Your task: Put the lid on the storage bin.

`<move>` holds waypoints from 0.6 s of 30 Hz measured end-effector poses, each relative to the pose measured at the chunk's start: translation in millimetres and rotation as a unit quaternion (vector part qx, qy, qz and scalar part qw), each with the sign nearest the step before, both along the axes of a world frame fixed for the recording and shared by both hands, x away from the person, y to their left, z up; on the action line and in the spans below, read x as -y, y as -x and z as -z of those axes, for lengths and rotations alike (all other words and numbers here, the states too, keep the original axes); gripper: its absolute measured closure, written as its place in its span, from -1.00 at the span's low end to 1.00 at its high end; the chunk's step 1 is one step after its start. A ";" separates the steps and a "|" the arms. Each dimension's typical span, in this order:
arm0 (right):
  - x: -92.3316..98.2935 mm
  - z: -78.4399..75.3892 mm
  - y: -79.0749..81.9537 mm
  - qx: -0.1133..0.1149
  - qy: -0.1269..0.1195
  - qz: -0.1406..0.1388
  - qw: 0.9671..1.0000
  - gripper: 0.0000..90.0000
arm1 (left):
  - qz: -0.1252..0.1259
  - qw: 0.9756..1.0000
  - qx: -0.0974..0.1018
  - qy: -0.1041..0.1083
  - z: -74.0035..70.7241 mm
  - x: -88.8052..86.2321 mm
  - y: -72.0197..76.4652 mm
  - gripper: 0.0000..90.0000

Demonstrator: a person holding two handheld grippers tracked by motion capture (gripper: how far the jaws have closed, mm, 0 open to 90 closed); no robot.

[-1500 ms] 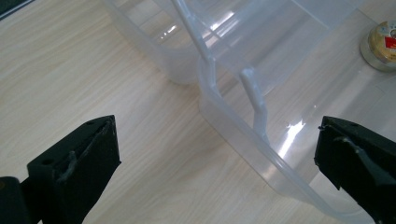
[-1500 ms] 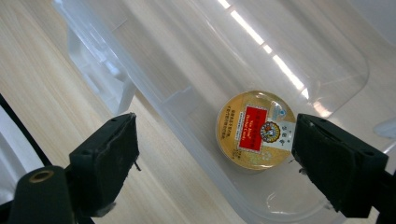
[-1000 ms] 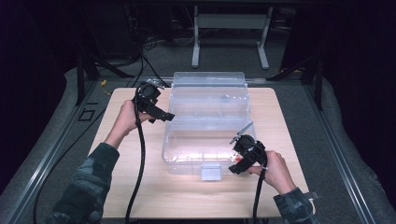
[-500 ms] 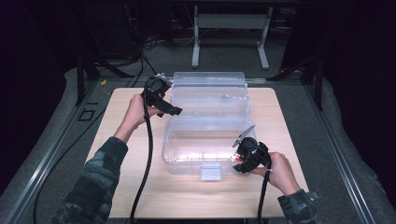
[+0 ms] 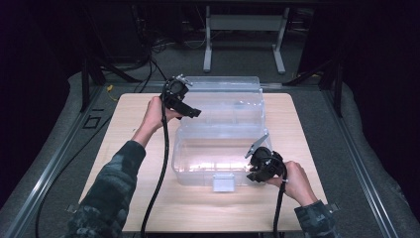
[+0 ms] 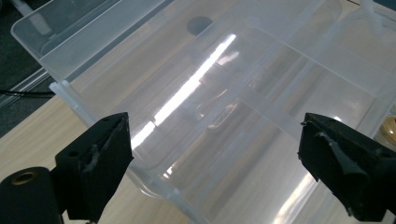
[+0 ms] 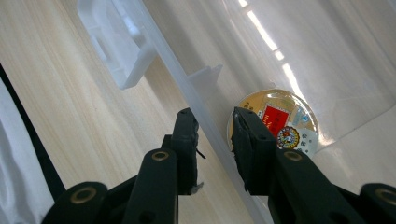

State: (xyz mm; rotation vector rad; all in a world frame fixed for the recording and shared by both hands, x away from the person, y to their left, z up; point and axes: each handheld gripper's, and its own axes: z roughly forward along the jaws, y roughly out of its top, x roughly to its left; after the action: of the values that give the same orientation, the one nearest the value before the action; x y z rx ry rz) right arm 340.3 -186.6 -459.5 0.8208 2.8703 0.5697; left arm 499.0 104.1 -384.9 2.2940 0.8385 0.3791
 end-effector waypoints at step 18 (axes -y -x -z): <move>2.1 3.7 -0.7 -0.014 -0.019 0.025 0.999 0.56 | 0.002 1.000 0.012 -0.014 19.9 18.9 -13.2 0.16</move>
State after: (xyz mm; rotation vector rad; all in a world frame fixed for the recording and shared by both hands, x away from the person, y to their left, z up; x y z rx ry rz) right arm 341.0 -188.7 -463.3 0.9110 2.8634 0.6136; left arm 512.2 85.2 -404.8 2.3118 0.8203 0.4175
